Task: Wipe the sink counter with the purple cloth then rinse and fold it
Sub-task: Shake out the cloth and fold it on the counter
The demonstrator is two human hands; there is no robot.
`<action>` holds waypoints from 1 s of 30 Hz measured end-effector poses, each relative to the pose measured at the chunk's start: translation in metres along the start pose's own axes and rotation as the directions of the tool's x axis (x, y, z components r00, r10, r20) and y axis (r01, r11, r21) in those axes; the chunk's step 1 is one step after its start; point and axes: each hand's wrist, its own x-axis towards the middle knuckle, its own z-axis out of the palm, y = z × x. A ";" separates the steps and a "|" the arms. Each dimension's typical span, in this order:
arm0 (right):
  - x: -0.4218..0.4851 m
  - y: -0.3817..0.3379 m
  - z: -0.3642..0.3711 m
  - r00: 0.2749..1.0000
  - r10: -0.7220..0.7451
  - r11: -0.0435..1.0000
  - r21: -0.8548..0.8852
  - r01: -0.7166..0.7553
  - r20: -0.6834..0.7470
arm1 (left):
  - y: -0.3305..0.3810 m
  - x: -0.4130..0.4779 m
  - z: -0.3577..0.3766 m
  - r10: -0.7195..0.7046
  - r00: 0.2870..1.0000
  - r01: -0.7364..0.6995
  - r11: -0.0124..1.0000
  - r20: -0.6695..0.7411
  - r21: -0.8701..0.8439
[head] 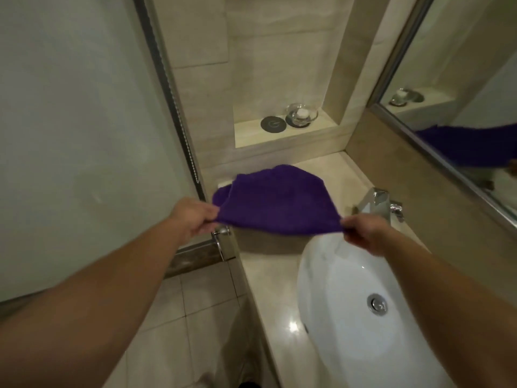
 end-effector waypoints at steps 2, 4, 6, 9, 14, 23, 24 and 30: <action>0.001 0.022 -0.009 0.989 0.143 0.978 -0.160 -0.133 0.048 | -0.015 -0.002 -0.002 -0.143 0.984 0.130 0.984 0.106 0.123; 0.004 0.019 -0.019 0.974 0.207 0.953 -0.247 -0.178 0.094 | -0.007 0.001 -0.005 -0.186 0.972 0.160 0.971 0.142 0.175; 0.009 0.001 -0.026 0.976 0.184 0.966 -0.203 -0.158 0.115 | 0.015 0.004 -0.004 -0.149 0.980 0.129 0.980 0.130 0.149; 0.013 -0.048 -0.024 0.995 0.039 0.997 -0.072 -0.032 0.093 | 0.058 0.007 0.006 -0.050 0.993 0.044 0.997 0.108 0.058; -0.003 -0.147 -0.012 0.951 -0.305 0.941 0.138 0.309 -0.048 | 0.146 -0.003 0.017 0.195 0.977 -0.180 0.973 0.088 -0.147; -0.059 -0.235 -0.038 0.867 -0.487 0.808 0.323 0.493 -0.105 | 0.230 -0.045 -0.012 0.295 0.941 -0.236 0.923 0.164 -0.303; -0.058 -0.229 -0.035 0.869 -0.480 0.816 0.303 0.492 -0.116 | 0.222 -0.044 -0.010 0.272 0.952 -0.222 0.930 0.143 -0.294; -0.030 -0.124 -0.014 0.950 -0.294 0.955 0.009 0.296 -0.103 | 0.113 -0.005 0.015 0.226 0.970 -0.229 0.973 -0.083 -0.025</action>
